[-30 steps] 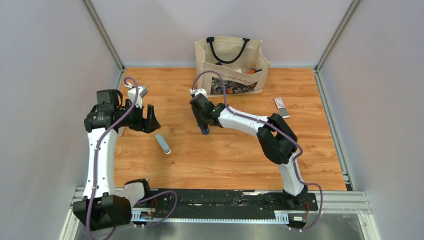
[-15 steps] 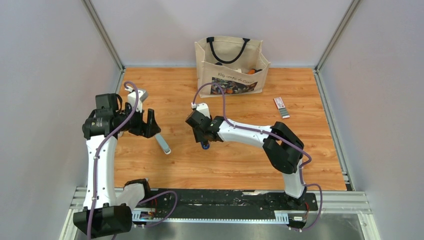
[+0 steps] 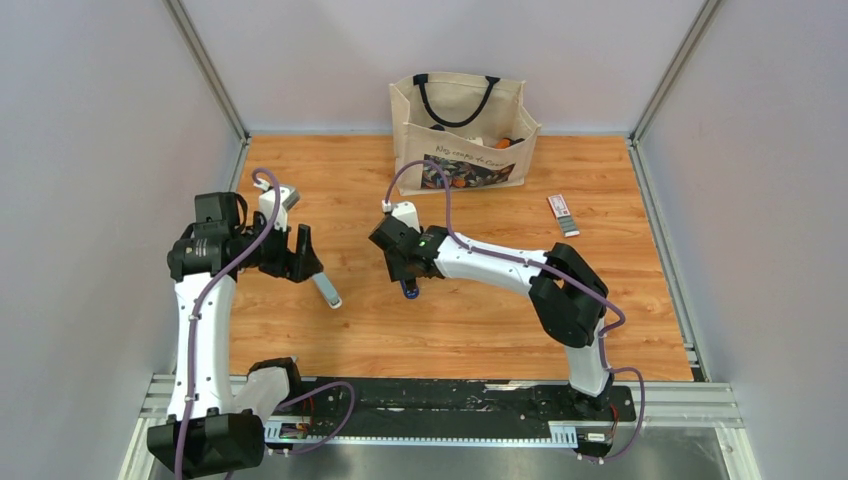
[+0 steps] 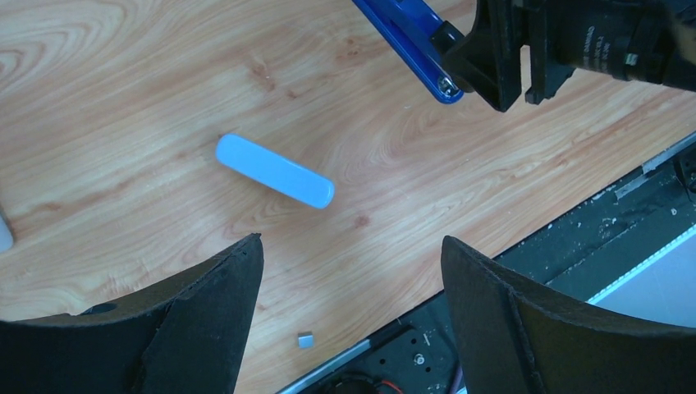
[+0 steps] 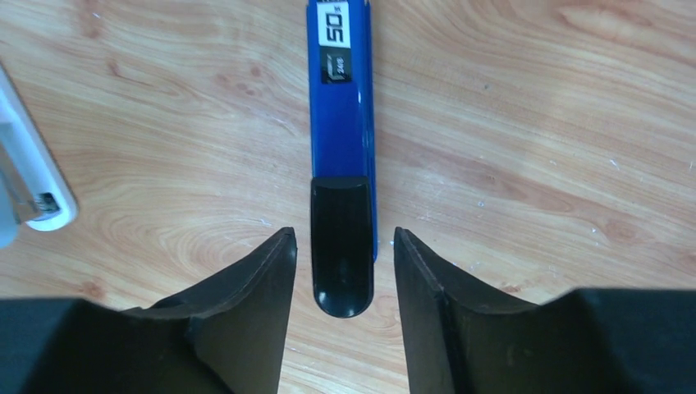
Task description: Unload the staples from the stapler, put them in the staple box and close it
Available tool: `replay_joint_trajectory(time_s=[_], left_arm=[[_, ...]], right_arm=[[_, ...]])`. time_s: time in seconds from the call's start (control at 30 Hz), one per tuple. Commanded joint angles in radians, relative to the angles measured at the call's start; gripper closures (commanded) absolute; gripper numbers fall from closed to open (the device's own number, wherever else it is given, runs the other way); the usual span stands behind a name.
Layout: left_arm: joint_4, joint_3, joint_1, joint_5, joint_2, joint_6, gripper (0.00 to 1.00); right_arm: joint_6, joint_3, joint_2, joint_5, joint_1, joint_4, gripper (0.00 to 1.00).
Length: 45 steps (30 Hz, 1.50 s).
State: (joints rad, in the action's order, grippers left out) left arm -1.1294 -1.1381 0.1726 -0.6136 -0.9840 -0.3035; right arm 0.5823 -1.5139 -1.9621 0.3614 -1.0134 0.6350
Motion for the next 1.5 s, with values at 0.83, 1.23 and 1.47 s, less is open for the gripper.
replay_joint_trajectory(time_s=[0.83,1.23,1.47], left_arm=[[0.029,0.046,-0.018,-0.015,-0.002,-0.043,0.12],[0.126,0.078,-0.081,-0.009,-0.016,0.01,0.12],[0.117,0.08,-0.082,-0.003,-0.008,-0.003,0.12]], right_arm=[[-0.03,-0.108,-0.084,-0.062,-0.002,0.045,0.64],[-0.071,-0.169,-0.135,-0.134,0.032,0.097,0.52],[-0.059,-0.155,-0.147,-0.136,0.03,0.077,0.53]])
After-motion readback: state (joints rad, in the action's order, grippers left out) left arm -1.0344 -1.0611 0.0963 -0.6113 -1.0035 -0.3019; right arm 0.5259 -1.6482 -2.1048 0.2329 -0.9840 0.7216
